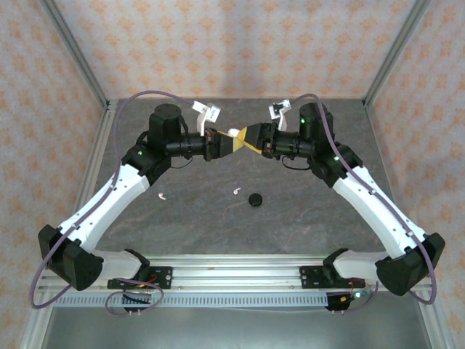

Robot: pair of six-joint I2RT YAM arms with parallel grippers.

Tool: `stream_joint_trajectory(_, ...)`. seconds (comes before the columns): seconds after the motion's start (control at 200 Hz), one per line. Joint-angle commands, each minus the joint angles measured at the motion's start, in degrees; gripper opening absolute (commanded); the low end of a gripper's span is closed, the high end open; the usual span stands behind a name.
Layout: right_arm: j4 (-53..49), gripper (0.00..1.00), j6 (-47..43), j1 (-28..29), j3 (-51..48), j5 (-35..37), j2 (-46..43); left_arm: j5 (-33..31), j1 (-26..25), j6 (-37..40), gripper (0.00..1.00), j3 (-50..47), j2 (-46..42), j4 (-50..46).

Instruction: Insert wireless bluetooth earbuds into charging case

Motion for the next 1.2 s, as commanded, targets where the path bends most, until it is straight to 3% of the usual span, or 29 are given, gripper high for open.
stream_joint_trajectory(0.0,2.40,0.42,-1.54,0.13,-0.36,0.43,-1.70,-0.72,-0.58,-1.47,0.14,0.29,-1.64,3.21)
stream_joint_trajectory(0.32,6.11,0.42,-0.07,0.13,-0.19,-0.37,0.63,1.23,-1.81,-0.63,0.14,1.50,-2.18,1.70)
stream_joint_trajectory(0.63,8.00,0.18,1.23,0.15,-0.81,-6.64,1.73,1.15,-1.81,0.74,0.15,1.88,-2.65,-0.66)
stream_joint_trajectory(0.796,6.10,0.00,-0.77,0.15,-0.49,-6.52,1.42,1.15,-1.75,1.28,0.30,3.03,-2.18,-1.53)
stream_joint_trajectory(0.931,4.52,0.00,-3.08,0.14,0.66,-5.61,1.67,0.84,-1.78,1.30,0.46,4.21,-1.78,-1.94)
stream_joint_trajectory(1.196,0.01,0.00,-8.12,0.14,3.51,-2.41,2.37,-0.23,-1.67,1.15,0.58,6.58,-0.81,-3.95)
